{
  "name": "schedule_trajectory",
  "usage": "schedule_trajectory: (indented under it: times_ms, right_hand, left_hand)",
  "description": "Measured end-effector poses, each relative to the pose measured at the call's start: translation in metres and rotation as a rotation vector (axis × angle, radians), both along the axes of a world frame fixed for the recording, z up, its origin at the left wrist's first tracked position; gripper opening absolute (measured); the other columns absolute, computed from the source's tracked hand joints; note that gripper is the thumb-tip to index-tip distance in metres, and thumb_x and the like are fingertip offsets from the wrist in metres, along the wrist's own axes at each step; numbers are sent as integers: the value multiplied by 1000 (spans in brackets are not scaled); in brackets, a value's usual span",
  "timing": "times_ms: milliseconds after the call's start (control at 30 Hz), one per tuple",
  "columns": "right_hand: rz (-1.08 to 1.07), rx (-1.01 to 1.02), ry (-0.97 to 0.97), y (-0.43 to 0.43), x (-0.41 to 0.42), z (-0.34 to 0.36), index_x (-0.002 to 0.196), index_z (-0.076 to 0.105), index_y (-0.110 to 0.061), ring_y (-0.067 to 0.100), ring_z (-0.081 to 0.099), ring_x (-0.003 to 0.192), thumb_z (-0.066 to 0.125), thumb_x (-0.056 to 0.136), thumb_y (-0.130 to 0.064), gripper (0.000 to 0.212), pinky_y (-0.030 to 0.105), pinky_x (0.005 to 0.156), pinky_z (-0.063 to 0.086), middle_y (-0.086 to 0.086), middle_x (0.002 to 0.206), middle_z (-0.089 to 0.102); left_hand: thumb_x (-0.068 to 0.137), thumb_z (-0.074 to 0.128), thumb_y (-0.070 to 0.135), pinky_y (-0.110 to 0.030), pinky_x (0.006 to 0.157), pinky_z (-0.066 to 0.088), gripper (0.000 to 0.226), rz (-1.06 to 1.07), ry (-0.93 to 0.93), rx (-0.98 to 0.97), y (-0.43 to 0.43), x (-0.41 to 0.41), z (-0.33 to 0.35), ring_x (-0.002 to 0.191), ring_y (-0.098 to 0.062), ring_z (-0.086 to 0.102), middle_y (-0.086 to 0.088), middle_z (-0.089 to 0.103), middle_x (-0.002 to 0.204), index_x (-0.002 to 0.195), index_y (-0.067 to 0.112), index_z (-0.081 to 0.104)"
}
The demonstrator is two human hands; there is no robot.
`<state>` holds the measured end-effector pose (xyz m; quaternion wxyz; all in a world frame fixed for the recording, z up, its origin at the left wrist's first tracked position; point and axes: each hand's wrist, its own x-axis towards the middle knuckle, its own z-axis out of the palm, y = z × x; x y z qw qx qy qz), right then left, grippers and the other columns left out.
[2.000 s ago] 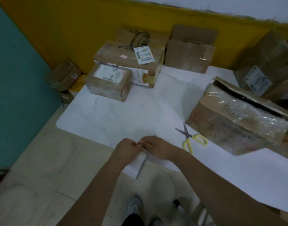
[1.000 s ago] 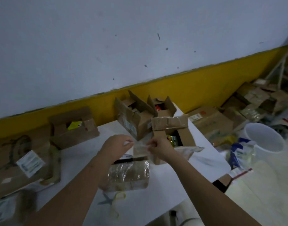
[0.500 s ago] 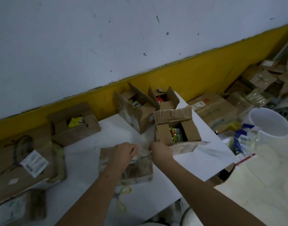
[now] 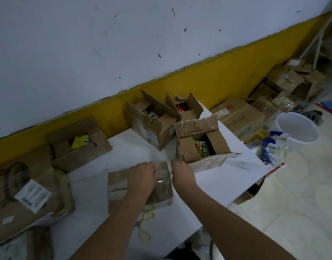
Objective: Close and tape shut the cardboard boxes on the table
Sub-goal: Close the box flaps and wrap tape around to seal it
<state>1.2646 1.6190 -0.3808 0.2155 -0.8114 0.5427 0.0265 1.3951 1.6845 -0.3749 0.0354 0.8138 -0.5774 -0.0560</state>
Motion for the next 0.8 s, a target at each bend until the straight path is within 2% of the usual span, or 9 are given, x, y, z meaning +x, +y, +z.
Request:
schedule_trajectory:
  times_ms: [133,233,333,400,467,567,633,700,800]
  right_hand:
    - [-28,52,-50,4,-3,-15,98,56,-11,24,62,97,54,84,7,23,28,72,46,11,111,61]
    - [-146,155,-140,3,-3,-27,115,57,-7,24,62,99,51,85,9,35,29,77,50,13,113,63]
    - [-273,226,-178,4,3,-33,132,51,-11,23,60,108,55,92,-3,41,30,81,49,12,119,63]
    - [-299,219,-88,6,5,-35,136,44,-13,27,51,121,57,95,-18,44,33,86,48,11,129,57]
    - [-295,138,31,8,3,-31,132,44,-13,26,50,121,56,97,-26,39,34,85,48,10,130,54]
    - [-329,36,25,13,5,-27,118,54,-14,22,60,107,46,102,-28,23,30,78,48,7,116,63]
    - [-235,93,38,19,14,-27,116,59,-12,23,62,107,43,103,-28,26,29,80,48,8,115,64]
    - [-116,184,52,26,21,-31,122,58,-9,25,59,113,46,101,-18,25,31,87,49,10,120,60]
    - [-135,227,49,27,26,-36,126,56,-12,25,59,112,47,98,-13,29,28,85,47,9,122,58]
  left_hand:
    - [99,42,36,-30,74,45,28,21,-49,20,-3,-12,2,86,-16,63,1,68,96,102,22,66]
    - [99,40,36,-30,74,44,30,31,-57,44,-6,-10,0,88,-17,62,2,68,97,102,22,66]
    - [100,38,34,-29,72,41,30,23,-73,48,-8,-10,0,87,-16,62,2,68,96,103,22,66]
    - [100,39,32,-31,75,41,30,26,-73,50,-8,-11,0,89,-18,61,1,68,96,103,21,66]
    - [99,41,32,-32,80,42,27,50,-50,69,-9,-13,-1,91,-19,60,1,68,97,103,20,65]
    - [96,50,37,-35,84,44,20,105,31,64,-11,-13,1,95,-20,59,0,66,100,106,21,57]
    - [94,54,40,-36,85,42,23,132,92,54,-12,-9,4,98,-21,58,-1,65,103,106,20,51]
    - [93,53,43,-37,87,41,28,116,109,62,-12,-6,9,100,-21,57,-2,63,105,107,19,49]
    - [89,49,56,-37,86,40,40,109,89,108,-6,1,9,98,-21,58,-1,64,106,106,20,54]
